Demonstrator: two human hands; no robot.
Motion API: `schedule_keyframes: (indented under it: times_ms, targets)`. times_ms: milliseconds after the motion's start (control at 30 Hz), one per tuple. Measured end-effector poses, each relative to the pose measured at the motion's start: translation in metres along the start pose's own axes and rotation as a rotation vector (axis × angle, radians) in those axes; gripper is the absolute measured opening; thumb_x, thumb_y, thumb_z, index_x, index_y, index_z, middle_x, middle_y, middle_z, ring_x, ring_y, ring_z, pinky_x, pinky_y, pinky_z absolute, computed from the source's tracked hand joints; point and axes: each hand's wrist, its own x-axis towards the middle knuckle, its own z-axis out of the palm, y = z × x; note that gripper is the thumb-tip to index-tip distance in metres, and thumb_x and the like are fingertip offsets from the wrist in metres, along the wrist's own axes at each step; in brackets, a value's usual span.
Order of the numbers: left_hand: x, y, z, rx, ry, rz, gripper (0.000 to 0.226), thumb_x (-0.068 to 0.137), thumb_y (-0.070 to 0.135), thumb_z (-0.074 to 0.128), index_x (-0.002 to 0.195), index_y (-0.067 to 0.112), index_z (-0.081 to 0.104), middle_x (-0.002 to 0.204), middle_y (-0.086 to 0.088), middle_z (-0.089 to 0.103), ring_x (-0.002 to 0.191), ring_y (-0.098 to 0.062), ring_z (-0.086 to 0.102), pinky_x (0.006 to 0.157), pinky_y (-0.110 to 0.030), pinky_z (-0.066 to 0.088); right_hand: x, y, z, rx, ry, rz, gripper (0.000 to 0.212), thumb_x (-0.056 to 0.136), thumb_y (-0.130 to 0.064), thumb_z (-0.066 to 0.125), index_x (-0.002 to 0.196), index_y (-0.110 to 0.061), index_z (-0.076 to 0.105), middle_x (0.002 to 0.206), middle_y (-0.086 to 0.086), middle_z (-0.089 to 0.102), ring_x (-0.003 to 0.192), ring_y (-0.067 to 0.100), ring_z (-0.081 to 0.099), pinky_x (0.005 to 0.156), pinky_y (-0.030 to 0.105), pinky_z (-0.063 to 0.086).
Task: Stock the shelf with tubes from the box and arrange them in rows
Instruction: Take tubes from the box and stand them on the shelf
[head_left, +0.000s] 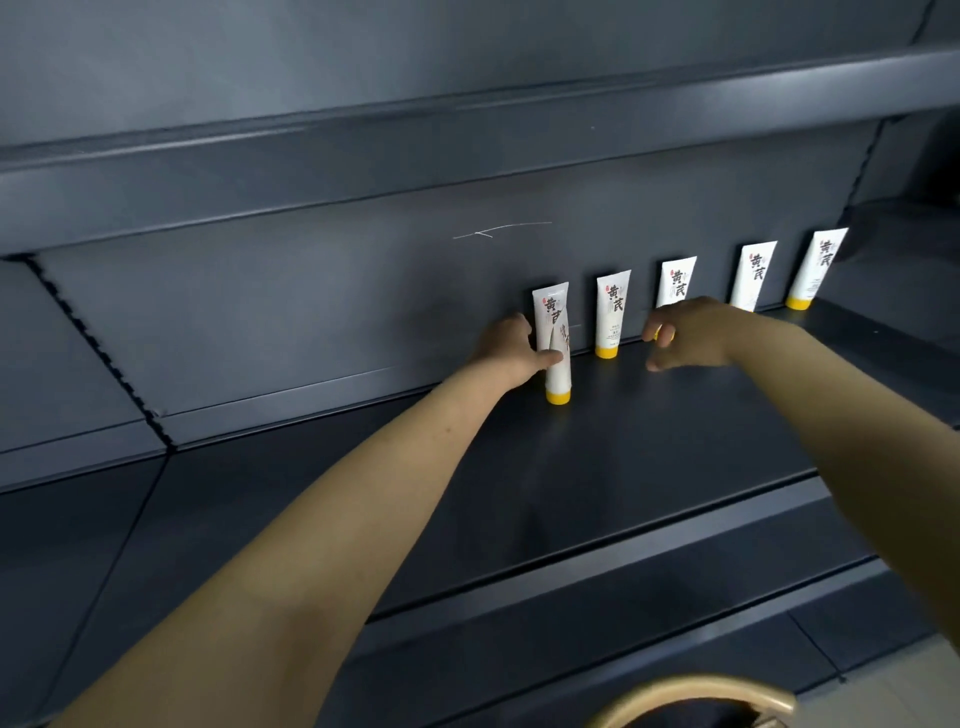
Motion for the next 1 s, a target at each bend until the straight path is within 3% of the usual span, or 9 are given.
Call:
schedule_keyframes:
  times_ms: [167,367,600,1000]
  targets:
    - [-0.063,-0.010,-0.037,0.048,-0.090,0.045,0.062,0.081,0.041,0.070,0.130,0.011,0.047,0.130,-0.006,0.052,0.114,-0.021,0.053,0.092,-0.030,0.044,-0.057,-0.040,-0.016,-0.055,-0.064,0.021,0.043,0.081,-0.032,0.070,0.119,-0.020,0.056,0.104,-0.005,0.055,0.099,0.017,0.049,0.081,0.026,0.036]
    - [-0.162,-0.026,-0.069,0.052,-0.145,0.109,0.057,0.080,0.041,0.071,0.126,0.013,0.052,0.127,-0.004,0.056,0.113,-0.019,0.055,0.091,-0.028,0.044,-0.151,-0.090,-0.018,-0.160,-0.107,0.055,0.047,0.077,-0.036,0.073,0.118,-0.023,0.056,0.114,-0.003,0.057,0.110,0.021,0.052,0.097,0.034,0.043]
    - [-0.264,-0.028,-0.078,0.085,-0.267,0.134,0.063,0.079,0.044,0.071,0.131,0.015,0.049,0.128,-0.002,0.054,0.112,-0.019,0.055,0.097,-0.032,0.045,-0.247,-0.132,-0.003,-0.298,-0.217,0.081,0.059,0.077,-0.040,0.073,0.129,-0.027,0.047,0.124,-0.002,0.052,0.114,0.024,0.051,0.097,0.039,0.043]
    - [-0.341,0.005,-0.032,0.202,-0.431,0.184,0.066,0.080,0.048,0.069,0.134,0.017,0.046,0.135,-0.001,0.050,0.118,-0.019,0.051,0.101,-0.034,0.043,-0.341,-0.095,0.044,-0.338,-0.364,0.146,0.066,0.078,-0.041,0.072,0.136,-0.028,0.042,0.136,-0.001,0.044,0.122,0.025,0.046,0.101,0.039,0.041]
